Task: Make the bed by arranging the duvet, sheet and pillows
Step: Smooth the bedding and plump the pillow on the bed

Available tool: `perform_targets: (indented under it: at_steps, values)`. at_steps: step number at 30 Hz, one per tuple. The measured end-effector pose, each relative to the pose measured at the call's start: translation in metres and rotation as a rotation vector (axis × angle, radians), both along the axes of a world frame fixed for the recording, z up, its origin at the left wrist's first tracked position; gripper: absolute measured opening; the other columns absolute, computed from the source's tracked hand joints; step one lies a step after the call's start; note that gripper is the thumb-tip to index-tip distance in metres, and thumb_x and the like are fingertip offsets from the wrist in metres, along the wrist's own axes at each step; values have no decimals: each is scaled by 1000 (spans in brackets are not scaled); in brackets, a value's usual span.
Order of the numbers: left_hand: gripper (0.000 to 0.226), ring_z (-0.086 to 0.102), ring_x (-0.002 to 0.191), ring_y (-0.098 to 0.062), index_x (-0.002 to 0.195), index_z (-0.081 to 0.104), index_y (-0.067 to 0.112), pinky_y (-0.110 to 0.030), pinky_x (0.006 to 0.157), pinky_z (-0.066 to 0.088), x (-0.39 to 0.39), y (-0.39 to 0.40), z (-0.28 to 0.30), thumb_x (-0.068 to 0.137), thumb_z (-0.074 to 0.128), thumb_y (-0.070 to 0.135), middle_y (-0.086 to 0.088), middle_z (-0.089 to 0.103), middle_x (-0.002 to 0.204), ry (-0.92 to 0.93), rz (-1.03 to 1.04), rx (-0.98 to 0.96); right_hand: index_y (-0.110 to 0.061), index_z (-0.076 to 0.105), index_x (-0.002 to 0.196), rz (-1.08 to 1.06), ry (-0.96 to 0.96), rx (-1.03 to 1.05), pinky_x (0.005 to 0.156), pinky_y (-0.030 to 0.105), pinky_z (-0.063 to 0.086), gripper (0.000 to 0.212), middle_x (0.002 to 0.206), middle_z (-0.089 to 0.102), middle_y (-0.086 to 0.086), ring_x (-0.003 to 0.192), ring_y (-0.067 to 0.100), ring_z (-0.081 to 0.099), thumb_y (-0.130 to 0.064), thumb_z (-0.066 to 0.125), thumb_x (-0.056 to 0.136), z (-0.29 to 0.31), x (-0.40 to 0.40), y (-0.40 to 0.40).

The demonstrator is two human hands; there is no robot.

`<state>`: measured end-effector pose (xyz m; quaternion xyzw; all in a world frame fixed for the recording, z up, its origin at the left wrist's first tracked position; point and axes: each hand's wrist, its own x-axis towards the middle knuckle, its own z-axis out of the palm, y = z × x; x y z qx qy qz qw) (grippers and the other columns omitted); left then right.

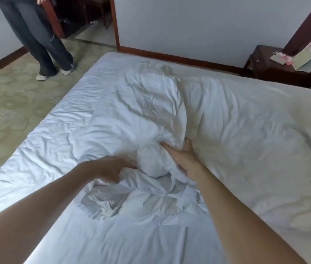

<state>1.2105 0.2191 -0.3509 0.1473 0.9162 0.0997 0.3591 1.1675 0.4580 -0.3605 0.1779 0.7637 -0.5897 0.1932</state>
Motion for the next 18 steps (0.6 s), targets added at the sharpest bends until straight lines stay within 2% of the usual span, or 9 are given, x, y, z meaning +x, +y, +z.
perform_targets:
  at_steps: [2, 4, 6, 8, 10, 12, 14, 16, 18]
  values:
    - [84, 57, 115, -14, 127, 50, 54, -25, 93, 50, 7, -8, 2, 61, 60, 4, 9, 60, 125, -161, 251, 187, -28, 33, 144, 2, 21, 69, 100, 41, 49, 106, 136, 54, -2, 119, 24, 56, -66, 80, 58, -9, 8, -3]
    - [82, 61, 102, -12, 121, 54, 51, -24, 80, 54, 18, -10, -1, 54, 63, 5, 6, 64, 113, -254, 322, 250, -26, 31, 146, 43, -12, 170, 96, 38, 46, 95, 136, 53, 1, 121, 30, 54, -58, 77, 70, -18, 15, 2]
    - [83, 57, 112, -12, 127, 50, 49, -30, 94, 52, 28, 2, -10, 57, 68, 8, 7, 59, 126, -311, 237, 111, -24, 27, 147, 210, -71, 388, 98, 41, 45, 79, 136, 52, 7, 122, 34, 52, -44, 70, 84, -27, 23, 9]
    - [88, 46, 130, -16, 142, 39, 36, -31, 107, 41, 32, 27, -18, 67, 76, 8, 7, 45, 145, -343, 39, -36, -21, 24, 148, 364, -155, 606, 101, 44, 44, 73, 139, 49, 11, 124, 34, 50, -33, 65, 89, -30, 24, 14]
    - [90, 43, 133, -19, 149, 33, 25, -26, 104, 38, 23, 50, -19, 74, 82, 20, 5, 42, 148, -327, -45, -100, -17, 27, 146, 404, -131, 704, 99, 42, 45, 63, 137, 49, 12, 124, 33, 51, -24, 59, 92, -28, 21, 14]
    - [76, 56, 117, -22, 139, 44, 21, -28, 90, 46, 3, 57, -14, 75, 81, 39, 0, 52, 137, -278, -19, -108, -18, 23, 148, 357, 10, 777, 98, 44, 42, 63, 139, 46, 14, 126, 34, 49, -21, 56, 95, -26, 16, 9]
    - [68, 62, 100, -23, 126, 52, 23, -32, 82, 51, -13, 54, -6, 73, 77, 57, 0, 56, 121, -159, 51, -104, -24, 9, 154, 325, 136, 893, 100, 47, 41, 82, 145, 36, 16, 129, 35, 43, -22, 63, 93, -20, 16, 6]
    - [67, 57, 106, -23, 123, 54, 23, -37, 90, 48, -25, 46, 3, 73, 71, 65, 1, 56, 120, 103, 142, -51, -33, -1, 155, 365, 204, 951, 101, 50, 43, 98, 150, 25, 16, 127, 36, 41, -26, 70, 87, -19, 17, 6]
    - [70, 52, 116, -26, 127, 50, 25, -45, 99, 43, -33, 40, 1, 74, 69, 66, -1, 52, 127, 350, 223, 5, -35, 2, 155, 470, 222, 911, 100, 51, 43, 92, 148, 26, 17, 125, 38, 43, -25, 66, 89, -18, 21, 4]
